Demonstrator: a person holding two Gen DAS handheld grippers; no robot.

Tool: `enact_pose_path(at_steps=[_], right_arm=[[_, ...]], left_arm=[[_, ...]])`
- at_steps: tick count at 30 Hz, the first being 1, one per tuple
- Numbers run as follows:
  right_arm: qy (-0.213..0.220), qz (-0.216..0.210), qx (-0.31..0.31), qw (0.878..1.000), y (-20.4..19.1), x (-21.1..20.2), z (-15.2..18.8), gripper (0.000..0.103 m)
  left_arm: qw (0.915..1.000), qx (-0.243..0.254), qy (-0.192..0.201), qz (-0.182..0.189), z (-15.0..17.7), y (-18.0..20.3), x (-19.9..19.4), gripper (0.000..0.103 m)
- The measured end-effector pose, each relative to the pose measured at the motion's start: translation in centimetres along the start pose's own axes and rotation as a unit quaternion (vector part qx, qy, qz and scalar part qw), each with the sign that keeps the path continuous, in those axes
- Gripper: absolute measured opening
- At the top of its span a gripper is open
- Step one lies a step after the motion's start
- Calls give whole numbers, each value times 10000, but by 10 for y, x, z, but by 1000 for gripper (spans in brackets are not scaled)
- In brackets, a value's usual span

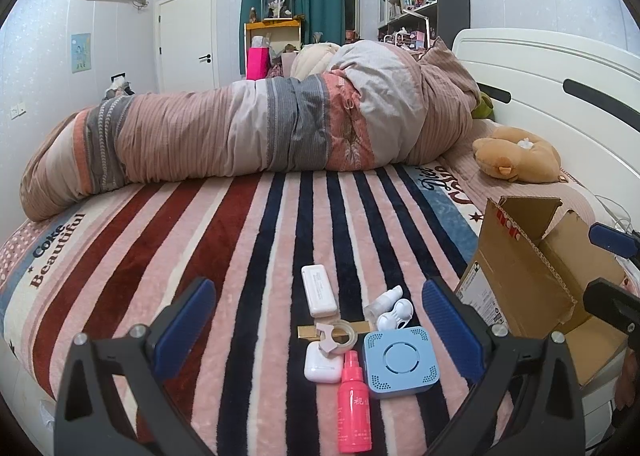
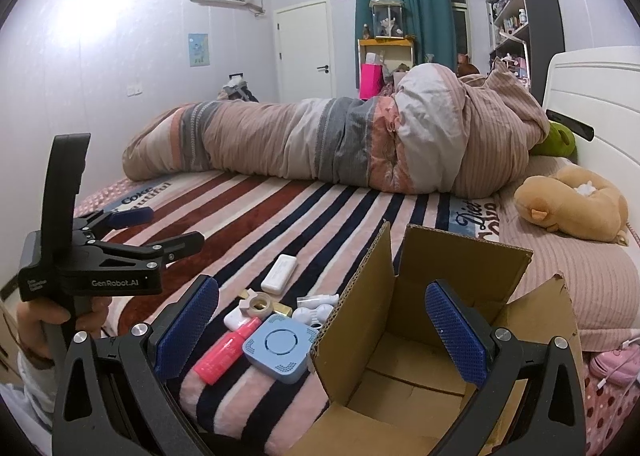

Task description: Organize rigid objects

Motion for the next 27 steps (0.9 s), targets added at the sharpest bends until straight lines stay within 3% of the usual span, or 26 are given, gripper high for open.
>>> enact_pose_path(at_steps=[27], right_arm=[[81, -2, 56, 10000, 1, 0, 2, 103]], left_arm=[[10000, -23, 35, 10, 2, 4, -2, 103]])
Point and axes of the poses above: each gripper's, at about its wrist camera, not at the fingertips, and x roughly the way its jaws point, y to its right, z to its underside, the point moved 4 cm from there along x, roughly the way its jaws point, and after that the axes turned 4 degrees about x, right-handed, at the moved point
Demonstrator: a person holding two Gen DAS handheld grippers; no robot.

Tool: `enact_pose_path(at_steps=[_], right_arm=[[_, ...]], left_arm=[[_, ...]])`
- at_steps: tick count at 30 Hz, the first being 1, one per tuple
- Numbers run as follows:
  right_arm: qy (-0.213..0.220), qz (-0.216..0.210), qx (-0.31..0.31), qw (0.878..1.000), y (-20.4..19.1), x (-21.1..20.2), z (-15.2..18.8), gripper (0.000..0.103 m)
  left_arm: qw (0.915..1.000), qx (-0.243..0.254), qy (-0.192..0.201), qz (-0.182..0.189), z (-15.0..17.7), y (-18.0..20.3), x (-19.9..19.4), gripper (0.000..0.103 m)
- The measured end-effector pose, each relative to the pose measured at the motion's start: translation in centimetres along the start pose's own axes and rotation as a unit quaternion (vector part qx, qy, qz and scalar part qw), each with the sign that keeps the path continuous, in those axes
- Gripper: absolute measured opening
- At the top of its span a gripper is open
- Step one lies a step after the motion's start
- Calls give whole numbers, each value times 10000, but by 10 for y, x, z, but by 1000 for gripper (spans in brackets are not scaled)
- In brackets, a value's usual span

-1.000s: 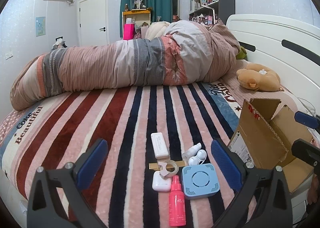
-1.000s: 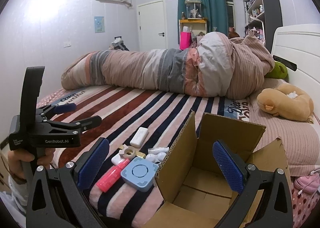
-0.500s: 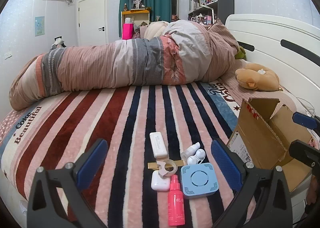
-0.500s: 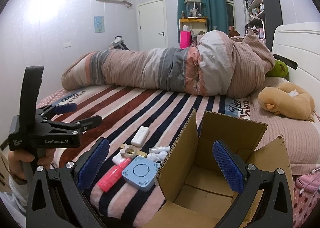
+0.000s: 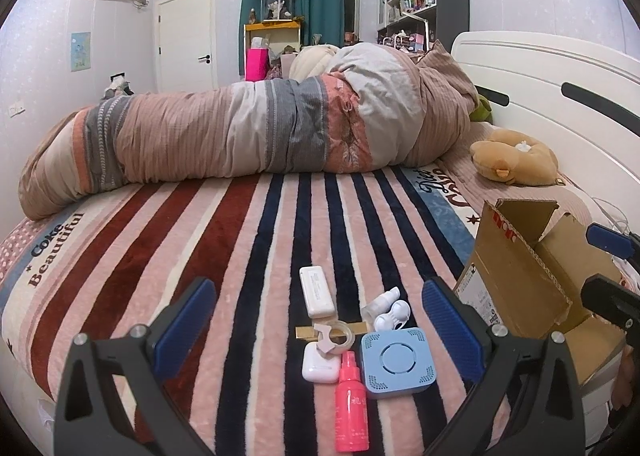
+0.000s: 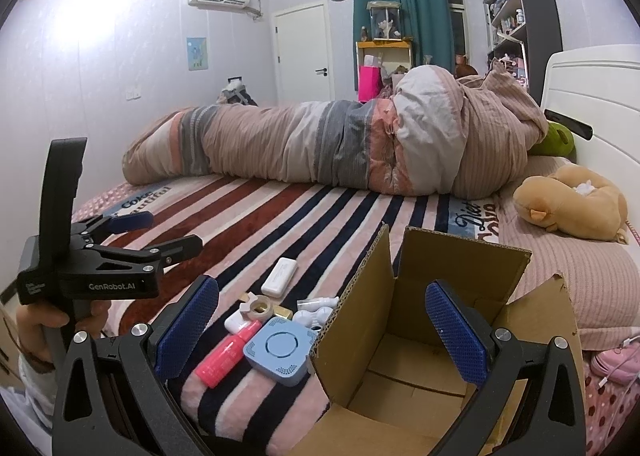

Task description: Organize rigid objects

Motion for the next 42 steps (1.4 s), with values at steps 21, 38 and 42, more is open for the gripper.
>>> enact_pose_path(at_steps=[21, 38, 42], right_arm=[[3, 30, -325, 9995, -41, 1, -15, 78], [-2683, 111, -257, 9629, -77, 146, 72, 78], [-2858, 807, -272, 9545, -57, 163, 85, 84]], left_arm=[[9998, 60, 212, 15, -6, -48, -11, 103], [9959, 427, -578, 543, 61, -96, 64, 102], [9955, 427, -504, 682, 68, -88, 70, 102]])
Point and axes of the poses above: each gripper's, at about its wrist camera, not at the fingertips, and x roughly the way its jaws point, y to its right, z to its underside, the point moved 4 cm from there along x, roughly the way its jaws point, and after that the axes turned 4 degrees about x, right-handed, at the moved point
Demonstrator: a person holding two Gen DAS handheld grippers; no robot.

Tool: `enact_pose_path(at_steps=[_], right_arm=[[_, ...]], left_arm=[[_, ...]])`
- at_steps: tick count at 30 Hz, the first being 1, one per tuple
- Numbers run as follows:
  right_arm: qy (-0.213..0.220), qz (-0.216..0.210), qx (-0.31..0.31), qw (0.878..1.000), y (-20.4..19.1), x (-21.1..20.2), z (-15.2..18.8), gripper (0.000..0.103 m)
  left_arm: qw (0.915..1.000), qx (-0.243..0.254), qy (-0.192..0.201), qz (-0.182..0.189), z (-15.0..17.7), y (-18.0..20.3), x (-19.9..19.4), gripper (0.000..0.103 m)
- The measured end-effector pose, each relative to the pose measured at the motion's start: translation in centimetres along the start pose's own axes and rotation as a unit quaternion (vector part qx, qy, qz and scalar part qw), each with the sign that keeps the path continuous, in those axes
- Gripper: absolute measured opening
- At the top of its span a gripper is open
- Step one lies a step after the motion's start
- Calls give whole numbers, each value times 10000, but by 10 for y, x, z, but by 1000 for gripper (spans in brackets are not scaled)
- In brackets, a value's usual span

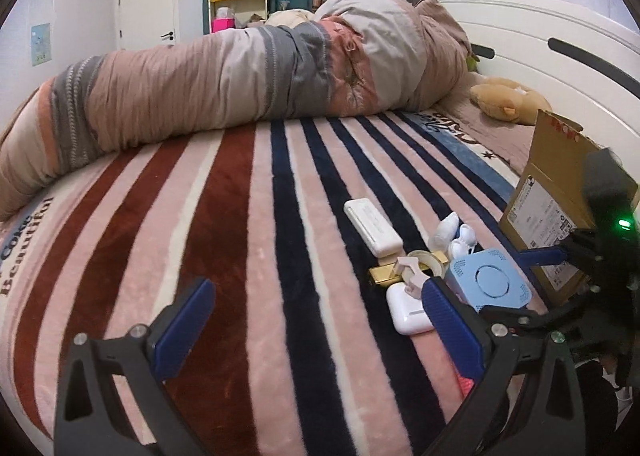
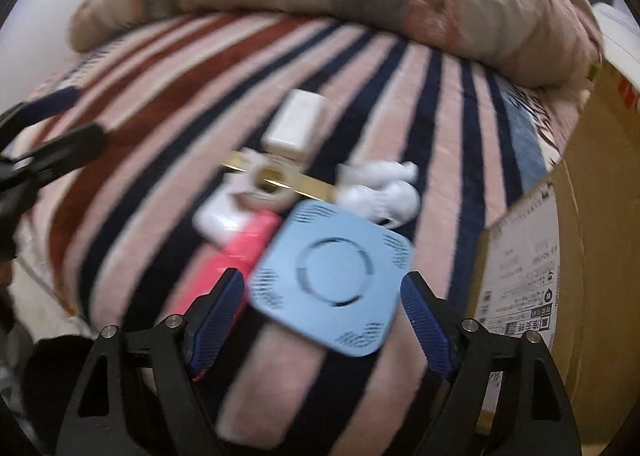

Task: Organize rigid objects
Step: 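Lower the right gripper onto the light blue square device and grasp it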

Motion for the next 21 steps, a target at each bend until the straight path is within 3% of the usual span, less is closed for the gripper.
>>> enact_pose_path(at_steps=[5, 8, 12, 14, 18, 21], right_arm=[[-177, -296, 314, 9989, 11, 16, -3, 90], [-239, -306, 382, 9985, 8, 24, -7, 93], [-176, -275, 234, 9992, 1, 31, -12, 94], [-97, -167, 46, 9998, -2, 29, -11, 85], [19, -306, -1086, 9936, -17, 18, 0, 85], [27, -181, -1149, 9932, -13, 13, 2, 85]], left_arm=[[9996, 32, 248, -121, -2, 4, 3, 102], [9984, 138, 522, 175, -4, 8, 0, 102], [9986, 190, 454, 190, -6, 9, 1, 102], [9986, 188, 430, 255, -5, 10, 0, 102], [9985, 215, 405, 307, -2, 11, 0, 102], [9984, 205, 399, 344, -3, 14, 0, 102]])
Point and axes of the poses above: each gripper's, at about its wrist camera, not at the fingertips, and x roughly the way its jaws point, y to its right, z to its underside, the point moved 4 cm from there along x, roughly the way its jaws point, and after that the axes turned 4 degrees about x, right-handed, at the moved point
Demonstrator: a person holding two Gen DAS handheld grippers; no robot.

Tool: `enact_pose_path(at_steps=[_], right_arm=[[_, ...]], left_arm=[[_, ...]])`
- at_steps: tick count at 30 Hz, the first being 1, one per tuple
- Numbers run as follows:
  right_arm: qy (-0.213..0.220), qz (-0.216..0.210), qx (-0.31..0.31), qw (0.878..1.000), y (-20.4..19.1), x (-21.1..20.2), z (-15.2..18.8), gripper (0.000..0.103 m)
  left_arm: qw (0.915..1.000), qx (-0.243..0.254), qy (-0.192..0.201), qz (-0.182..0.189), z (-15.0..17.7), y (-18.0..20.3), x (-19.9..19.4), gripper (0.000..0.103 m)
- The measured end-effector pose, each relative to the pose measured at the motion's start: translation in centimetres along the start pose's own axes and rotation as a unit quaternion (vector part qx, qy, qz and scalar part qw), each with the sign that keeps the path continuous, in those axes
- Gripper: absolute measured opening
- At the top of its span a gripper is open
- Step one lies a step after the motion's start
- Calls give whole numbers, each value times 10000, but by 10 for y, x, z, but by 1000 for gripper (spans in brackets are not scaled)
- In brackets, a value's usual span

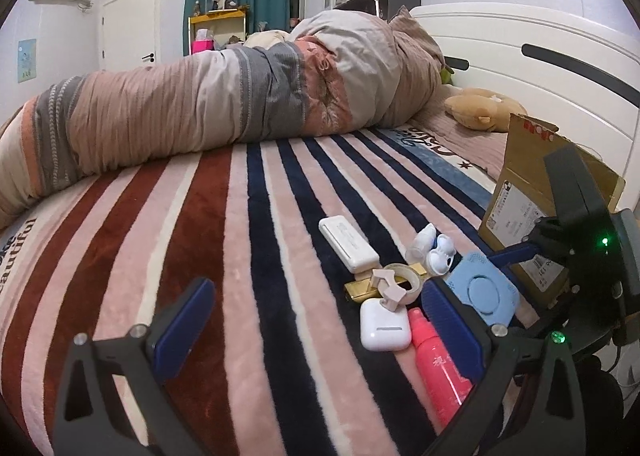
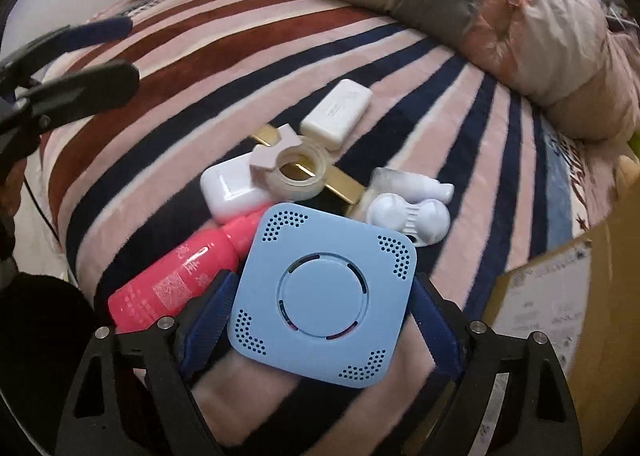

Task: Organize rigid objects
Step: 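Lower the right gripper onto the light blue square device and grasp it, then carry the blue device with the right gripper into the box and release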

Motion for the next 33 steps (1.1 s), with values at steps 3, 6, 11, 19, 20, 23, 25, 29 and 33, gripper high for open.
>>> enact_pose_path(at_steps=[3, 6, 11, 19, 20, 23, 25, 29, 33], right_arm=[[-44, 503, 199, 9985, 3, 1, 1, 90], [-161, 525, 347, 9979, 1, 11, 2, 90], [-263, 176, 688, 9971, 10, 30, 5, 79], [1123, 116, 58, 9936, -16, -43, -14, 79], [1344, 37, -2, 9909, -21, -59, -18, 79], [1957, -135, -81, 9805, -27, -100, -25, 79], [2293, -92, -82, 9733, -23, -120, -30, 79], [2830, -5, 35, 9591, 0, -158, -25, 79], [2952, -4, 344, 9548, 43, -173, -11, 79]], left_arm=[[9999, -12, 28, 123, -1, 3, -2, 102], [9993, -68, -5, 365, -2, 4, -2, 102], [9976, -107, -184, 657, -1, 6, 2, 102], [9779, -289, -183, 2063, -31, 27, -9, 102], [9741, -250, -132, 2244, -39, 34, -15, 102], [9601, -182, -10, 2789, -67, 57, -32, 98], [9534, -135, 60, 3013, -86, 71, -43, 85], [9437, 41, 86, 3306, -117, 103, -53, 58], [9350, 319, -98, 3531, -139, 150, -43, 50]])
Point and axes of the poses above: each gripper's, at about its wrist camera, not at the fingertips, and x roughly the way its jaws point, y to its right, z to its underside, the point moved 4 cm from there along x, roughly the way its jaws point, and after that the axes turned 4 degrees about x, right-handed, at the moved point
